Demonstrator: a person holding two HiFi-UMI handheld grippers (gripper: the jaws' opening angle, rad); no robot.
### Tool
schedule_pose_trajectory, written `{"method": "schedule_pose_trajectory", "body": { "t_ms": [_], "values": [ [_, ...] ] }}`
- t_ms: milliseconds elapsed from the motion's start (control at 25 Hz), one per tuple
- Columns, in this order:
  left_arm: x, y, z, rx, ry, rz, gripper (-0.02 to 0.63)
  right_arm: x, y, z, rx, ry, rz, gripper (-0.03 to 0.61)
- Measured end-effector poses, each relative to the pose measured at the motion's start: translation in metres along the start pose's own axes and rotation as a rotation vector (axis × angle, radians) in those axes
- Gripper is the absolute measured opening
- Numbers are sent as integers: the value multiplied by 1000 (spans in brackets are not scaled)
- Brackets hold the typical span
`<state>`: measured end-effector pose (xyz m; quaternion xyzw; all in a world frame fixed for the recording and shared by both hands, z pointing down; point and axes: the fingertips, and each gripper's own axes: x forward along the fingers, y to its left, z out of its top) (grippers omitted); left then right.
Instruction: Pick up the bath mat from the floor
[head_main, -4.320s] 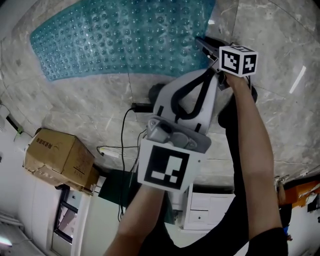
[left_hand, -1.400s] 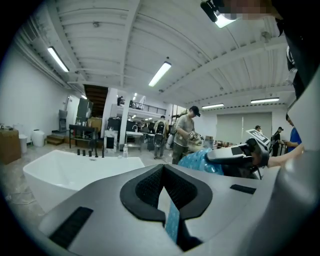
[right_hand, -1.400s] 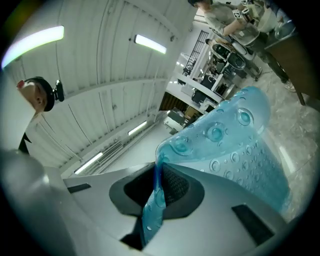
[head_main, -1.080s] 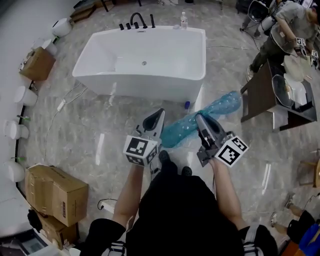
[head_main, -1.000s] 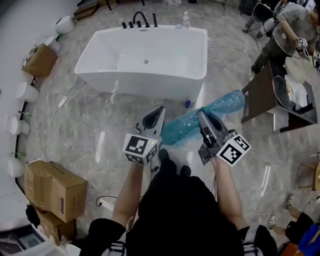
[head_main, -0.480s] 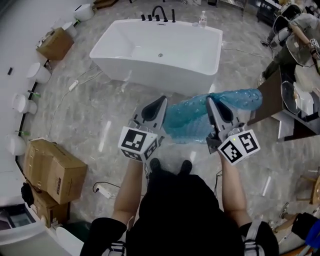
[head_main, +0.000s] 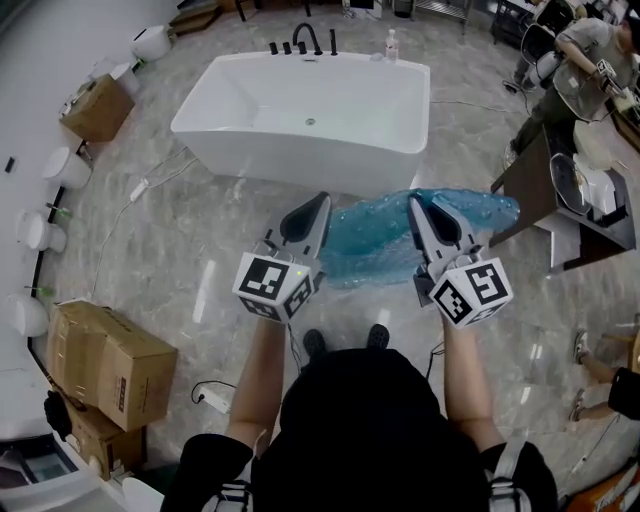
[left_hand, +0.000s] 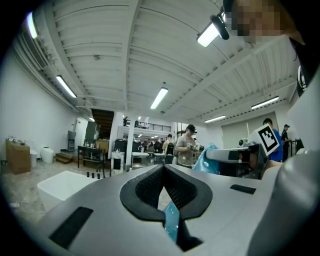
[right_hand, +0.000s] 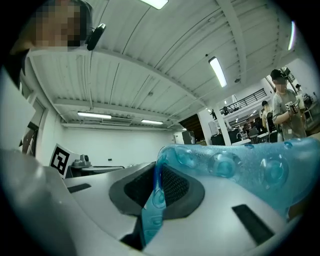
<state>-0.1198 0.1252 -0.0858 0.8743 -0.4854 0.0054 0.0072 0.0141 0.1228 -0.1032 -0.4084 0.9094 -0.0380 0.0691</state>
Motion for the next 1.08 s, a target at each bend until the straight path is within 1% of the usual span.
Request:
{"method": "schedule_pose_trajectory", "body": {
  "t_ms": [160,480,600,800,1080],
  "values": [
    [-8,10,0,4,4,-13,5,5,13,0,-33,-2,-12,31],
    [-14,23,-1,8,3,-22,5,11,21,-1,-53,-5,-32,31],
    [-12,23,-1,11,5,-24,5,10,17,0,-51,-5,-32,31],
    [-1,18,0,10,10,-30,5,5,-2,7,-48,-10,-52,31],
    [7,15,2,17,7,-33,5,2,-11,13,-59,-19,-58,31]
  ]
}}
